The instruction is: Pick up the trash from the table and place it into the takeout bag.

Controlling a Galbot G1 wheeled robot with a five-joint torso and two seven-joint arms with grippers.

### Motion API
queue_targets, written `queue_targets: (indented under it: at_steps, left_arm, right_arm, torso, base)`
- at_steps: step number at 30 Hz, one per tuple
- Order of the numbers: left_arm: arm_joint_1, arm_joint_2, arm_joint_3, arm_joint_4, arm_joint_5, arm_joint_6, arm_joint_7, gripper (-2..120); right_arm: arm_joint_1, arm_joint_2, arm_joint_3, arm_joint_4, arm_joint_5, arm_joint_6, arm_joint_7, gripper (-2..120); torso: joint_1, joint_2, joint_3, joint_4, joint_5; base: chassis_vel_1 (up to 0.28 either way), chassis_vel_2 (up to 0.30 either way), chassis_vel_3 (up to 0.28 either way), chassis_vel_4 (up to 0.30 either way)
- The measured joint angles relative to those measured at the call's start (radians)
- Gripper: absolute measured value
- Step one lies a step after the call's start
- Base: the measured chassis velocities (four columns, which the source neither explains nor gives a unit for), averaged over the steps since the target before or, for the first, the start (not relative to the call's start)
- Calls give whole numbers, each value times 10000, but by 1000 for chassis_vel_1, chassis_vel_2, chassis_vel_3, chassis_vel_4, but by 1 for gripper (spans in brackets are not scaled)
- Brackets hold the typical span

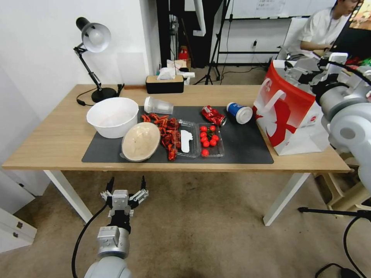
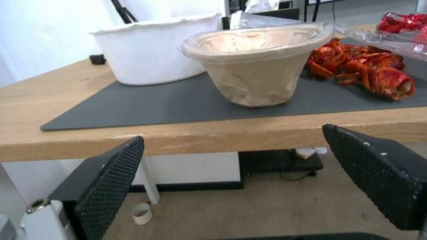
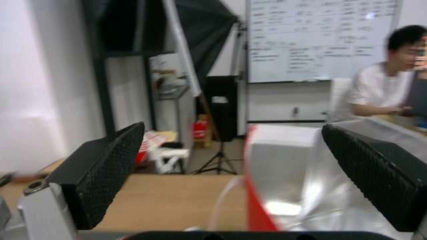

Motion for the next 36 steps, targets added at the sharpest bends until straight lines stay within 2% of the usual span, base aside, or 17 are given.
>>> queue_targets:
  at_steps: [3, 6, 11, 16, 18, 20, 21, 23, 24, 27, 28, 30, 31, 33, 36]
  left_arm:
    - [-11, 56, -35, 52, -25, -19, 4, 100]
    - [-57, 133, -164, 102, -100, -53, 15, 100]
    - [-26, 140, -214, 105, -110, -102, 38, 100]
    - [41, 189, -227, 138, -112, -192, 80, 100]
    - [82, 248, -296, 134, -134, -233, 206, 100]
    - [99, 292, -334, 131, -143, -245, 256, 100]
    - [99, 292, -334, 131, -143, -245, 256, 100]
    - [103, 332, -347, 138, -148, -266, 285, 100]
    - [103, 332, -347, 138, -148, -266, 285, 100]
    - [98, 369, -344, 202, -145, -327, 291, 100]
    - [98, 369, -344, 202, -145, -327, 291, 100]
    - [101, 383, -321, 250, -140, -397, 292, 100]
    - [101, 383, -321, 250, -140, -397, 292, 100]
    - [137, 391, -299, 276, -132, -476, 291, 100]
    - [163, 398, -282, 281, -129, -515, 291, 100]
  right_arm:
    - [-715, 2, 114, 607, -157, 99, -380, 100]
    - [-2135, 136, 475, 1415, -583, 226, -893, 100]
    - [-3422, 455, 625, 1936, -1148, 326, -1088, 100]
    - [-4849, 1168, 679, 2246, -2215, 964, -1194, 100]
    - [-5716, 1552, 825, 2347, -3141, 1223, -1375, 100]
    - [-6500, 1880, 958, 2483, -3823, 1881, -1498, 100]
    - [-6500, 1880, 958, 2483, -3823, 1881, -1498, 100]
    - [-7607, 2457, 1092, 2592, -4719, 2654, -1688, 100]
    - [-7607, 2457, 1092, 2592, -4719, 2654, -1688, 100]
    - [-8813, 3503, 1112, 2443, -5795, 4071, -2179, 100]
    - [-8813, 3503, 1112, 2443, -5795, 4071, -2179, 100]
    - [-9297, 4112, 1041, 2174, -6391, 5005, -2641, 100]
    - [-9297, 4112, 1041, 2174, -6391, 5005, -2641, 100]
    - [-9550, 4530, 947, 1973, -6792, 5637, -2912, 100]
    - [-9659, 4783, 909, 1783, -7084, 5954, -3087, 100]
  torso:
    - [0, 0, 0, 2, 1]
    - [0, 0, -1, -1, 0]
    - [0, 0, -1, 0, -1]
    - [-1, 0, -1, 1, 0]
    - [-1, -1, -1, 2, 2]
    - [-1, -2, -1, 2, 1]
    - [-1, -2, -1, 2, 1]
    - [-2, -1, -1, -5, 2]
    - [-2, -1, -1, -5, 2]
    - [-3, -1, -2, 0, -2]
    - [-3, -1, -2, 0, -2]
    - [-3, -2, -1, -1, 1]
    - [-3, -2, -1, -1, 1]
    - [-3, -1, -1, -1, 1]
    - [-3, -1, -1, 2, -1]
  base:
    - [0, 0, 0, 0]
    - [0, 0, 0, 0]
    - [0, 0, 0, 0]
    - [0, 0, 0, 0]
    - [0, 0, 0, 0]
    - [0, 0, 0, 0]
    - [0, 0, 0, 0]
    - [0, 0, 0, 0]
    - [0, 0, 0, 0]
    - [0, 0, 0, 0]
    - [0, 0, 0, 0]
    - [0, 0, 0, 0]
    - [0, 0, 0, 0]
    - [0, 0, 0, 0]
    - [0, 0, 0, 0]
